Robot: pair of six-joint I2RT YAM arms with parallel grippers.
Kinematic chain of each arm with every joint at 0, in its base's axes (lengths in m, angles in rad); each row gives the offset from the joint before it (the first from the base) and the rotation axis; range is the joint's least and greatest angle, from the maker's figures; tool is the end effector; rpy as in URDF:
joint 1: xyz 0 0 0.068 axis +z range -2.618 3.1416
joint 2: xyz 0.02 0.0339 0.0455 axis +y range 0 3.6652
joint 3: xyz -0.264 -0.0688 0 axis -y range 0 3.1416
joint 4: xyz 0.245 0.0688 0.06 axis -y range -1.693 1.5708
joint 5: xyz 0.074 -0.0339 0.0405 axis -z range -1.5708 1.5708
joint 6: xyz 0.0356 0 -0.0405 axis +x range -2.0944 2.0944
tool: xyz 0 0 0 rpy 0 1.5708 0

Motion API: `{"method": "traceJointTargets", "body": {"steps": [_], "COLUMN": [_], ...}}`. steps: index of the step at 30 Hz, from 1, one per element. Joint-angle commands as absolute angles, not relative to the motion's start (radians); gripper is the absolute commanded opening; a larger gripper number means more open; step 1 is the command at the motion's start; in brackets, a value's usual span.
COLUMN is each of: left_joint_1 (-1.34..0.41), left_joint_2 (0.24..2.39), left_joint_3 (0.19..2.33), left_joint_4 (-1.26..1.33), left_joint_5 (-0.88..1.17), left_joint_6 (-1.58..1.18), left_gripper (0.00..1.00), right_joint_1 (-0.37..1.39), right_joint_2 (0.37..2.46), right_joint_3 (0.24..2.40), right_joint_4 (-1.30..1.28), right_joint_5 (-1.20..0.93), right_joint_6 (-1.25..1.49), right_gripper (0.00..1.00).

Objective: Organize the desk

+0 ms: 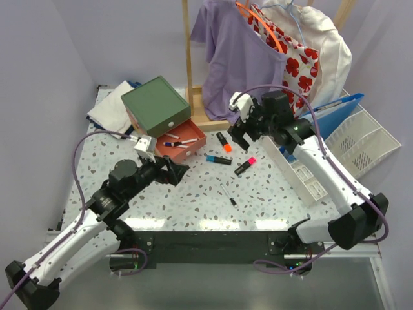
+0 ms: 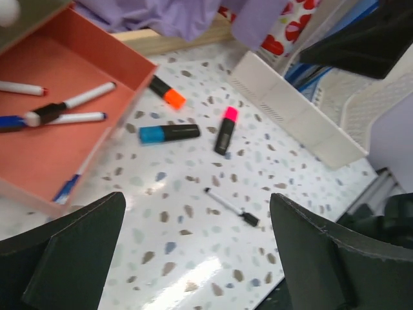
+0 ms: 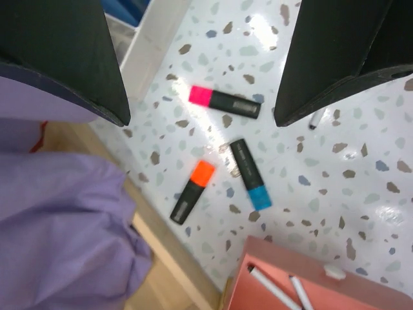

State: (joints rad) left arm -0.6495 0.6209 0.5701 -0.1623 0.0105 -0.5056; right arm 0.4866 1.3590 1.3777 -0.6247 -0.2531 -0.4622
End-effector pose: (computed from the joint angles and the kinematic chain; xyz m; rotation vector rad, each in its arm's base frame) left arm 0.1273 -0.0971 0.2914 0.1418 1.8575 -0.8287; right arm 0.2588 0.1470 0.3744 -1.1169 1.8594 0.2892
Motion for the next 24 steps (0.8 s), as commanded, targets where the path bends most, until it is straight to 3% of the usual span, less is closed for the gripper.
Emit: {"method": "traceJointTargets", "body": {"steps": [1,8,13,19,24], "left_joint_1": [-0.721,-1.041,-1.161,-1.174,-1.175], "left_joint_2": [0.738,1.053,1.290,1.664,1.816], "left_joint_3": [0.558,0.684,0.900,1.294,1.381], "left_joint_4": [0.040,0.002,-0.300,-0.745,-0.750], "left_joint_5": [0.169,-0.154,-0.368,-0.472,-0.443], "left_joint_6": [-0.742,-0.949,-1.262,-1.482,-1.497], "left_gripper": [1.00,1.00,0.98,0.76,0.63], "right_joint_1": [0.476,0.290,0.273,0.271,0.271], "right_joint_2": [1.284,1.170,1.146,1.134,1.121], "right_joint_3": [1.220,1.121,1.092,1.085,1.091], "right_joint_4": [-0.545,-0.454,-0.425,-0.426,-0.431], "right_joint_5": [-0.265,-0.336,-0.275,-0.273,-0.264], "right_joint_6": [-0.345,-0.242,-0.235,-0.235,-0.238], "right_gripper": [0.99,0.99,0.99,0.99,0.99]}}
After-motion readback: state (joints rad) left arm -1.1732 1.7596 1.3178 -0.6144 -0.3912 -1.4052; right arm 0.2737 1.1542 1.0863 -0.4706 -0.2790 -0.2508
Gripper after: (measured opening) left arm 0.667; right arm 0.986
